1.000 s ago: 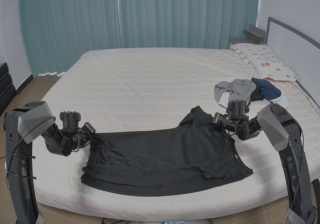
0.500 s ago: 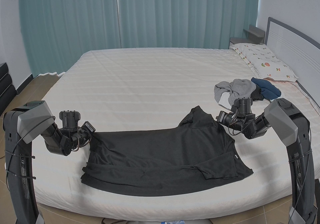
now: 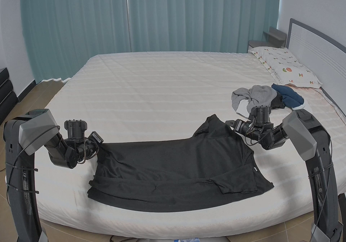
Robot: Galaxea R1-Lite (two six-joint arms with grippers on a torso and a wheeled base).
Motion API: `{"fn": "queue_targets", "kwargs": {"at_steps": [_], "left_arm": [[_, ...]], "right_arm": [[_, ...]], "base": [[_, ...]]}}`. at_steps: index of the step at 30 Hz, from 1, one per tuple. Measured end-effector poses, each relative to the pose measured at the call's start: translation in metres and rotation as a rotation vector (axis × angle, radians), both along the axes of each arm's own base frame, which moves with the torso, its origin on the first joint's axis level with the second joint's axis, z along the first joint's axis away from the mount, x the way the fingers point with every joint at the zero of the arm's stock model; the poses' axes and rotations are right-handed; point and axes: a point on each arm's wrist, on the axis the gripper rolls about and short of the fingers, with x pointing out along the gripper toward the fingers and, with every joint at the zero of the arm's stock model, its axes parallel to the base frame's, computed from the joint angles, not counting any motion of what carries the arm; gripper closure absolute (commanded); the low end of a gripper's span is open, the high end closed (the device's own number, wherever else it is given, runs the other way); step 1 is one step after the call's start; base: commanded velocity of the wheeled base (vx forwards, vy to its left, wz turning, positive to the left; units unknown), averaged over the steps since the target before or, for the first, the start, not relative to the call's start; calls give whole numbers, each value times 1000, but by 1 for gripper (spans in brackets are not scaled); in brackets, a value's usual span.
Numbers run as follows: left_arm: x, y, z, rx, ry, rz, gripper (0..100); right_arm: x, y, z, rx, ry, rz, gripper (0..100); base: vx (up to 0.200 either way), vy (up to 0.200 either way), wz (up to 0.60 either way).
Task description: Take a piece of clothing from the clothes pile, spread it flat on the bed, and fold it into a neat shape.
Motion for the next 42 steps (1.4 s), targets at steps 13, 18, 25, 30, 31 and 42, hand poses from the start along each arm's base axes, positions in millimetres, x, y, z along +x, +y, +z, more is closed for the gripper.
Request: {"fn": "queue_targets", "kwargs": {"at_steps": [13, 18, 25, 30, 31, 42], "left_arm": [[0, 0, -1, 1, 2, 0, 100], [0, 0, -1, 1, 1, 0, 100], [1, 1, 0, 1, -3, 1, 100], [2, 1, 2, 3, -10, 4, 100], [2, 1, 3, 5, -11, 7, 100], [4, 4, 15, 20, -45, 37, 100]], "right_arm": [[-1, 10, -17, -6, 46, 17, 100], [-1, 7, -18, -4, 50, 10, 100], [-3, -2, -18, 1, 55, -8, 100], [-8, -4, -10, 14, 23, -12, 100], [-8, -4, -8, 21, 15, -14, 100], [-19, -18, 8, 67, -36, -57, 100]], "base": [[0, 0, 0], [0, 0, 0], [0, 0, 0], [0, 0, 0], [0, 0, 0], [0, 0, 0]]}}
